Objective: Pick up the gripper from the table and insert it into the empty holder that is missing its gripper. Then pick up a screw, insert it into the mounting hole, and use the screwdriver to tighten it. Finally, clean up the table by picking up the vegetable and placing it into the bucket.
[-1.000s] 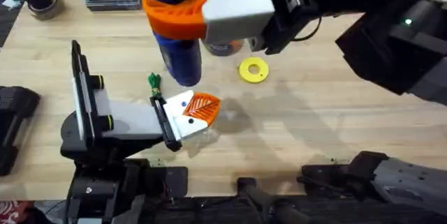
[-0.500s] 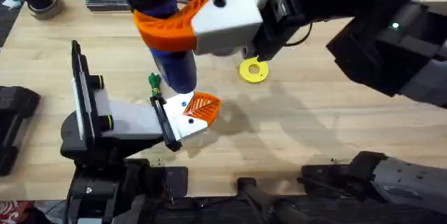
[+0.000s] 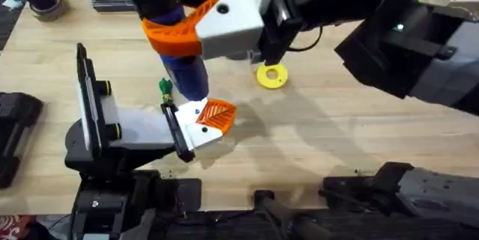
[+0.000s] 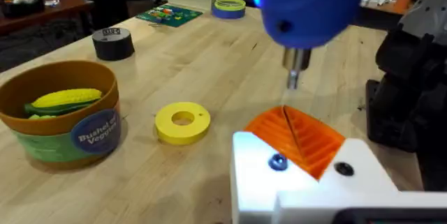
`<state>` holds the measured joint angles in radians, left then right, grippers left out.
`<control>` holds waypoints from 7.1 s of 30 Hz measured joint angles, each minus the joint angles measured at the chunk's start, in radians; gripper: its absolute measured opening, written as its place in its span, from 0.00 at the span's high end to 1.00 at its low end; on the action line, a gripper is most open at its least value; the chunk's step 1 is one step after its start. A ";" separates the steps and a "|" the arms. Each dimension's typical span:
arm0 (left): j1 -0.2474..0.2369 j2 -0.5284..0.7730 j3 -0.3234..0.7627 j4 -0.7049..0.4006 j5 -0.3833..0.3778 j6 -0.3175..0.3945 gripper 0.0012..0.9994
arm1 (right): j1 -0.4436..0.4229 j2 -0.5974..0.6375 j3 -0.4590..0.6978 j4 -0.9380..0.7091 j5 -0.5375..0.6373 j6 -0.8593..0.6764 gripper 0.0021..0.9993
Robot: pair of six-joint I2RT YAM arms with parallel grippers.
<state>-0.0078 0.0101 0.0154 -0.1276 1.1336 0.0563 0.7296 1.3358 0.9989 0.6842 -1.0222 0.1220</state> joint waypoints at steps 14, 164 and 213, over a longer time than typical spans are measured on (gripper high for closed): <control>0.000 0.000 0.000 0.000 0.000 0.000 1.00 | 0.012 0.004 -0.009 0.000 0.000 0.000 0.98; 0.000 0.000 0.000 0.000 0.000 0.000 1.00 | 0.040 0.075 0.073 0.017 -0.046 -0.038 0.98; 0.000 0.000 0.000 0.000 0.000 0.000 1.00 | 0.032 0.075 0.012 0.023 -0.081 -0.040 0.98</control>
<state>-0.0078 0.0099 0.0154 -0.1276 1.1336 0.0563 0.7620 1.4109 1.0107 0.7068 -1.1034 0.0818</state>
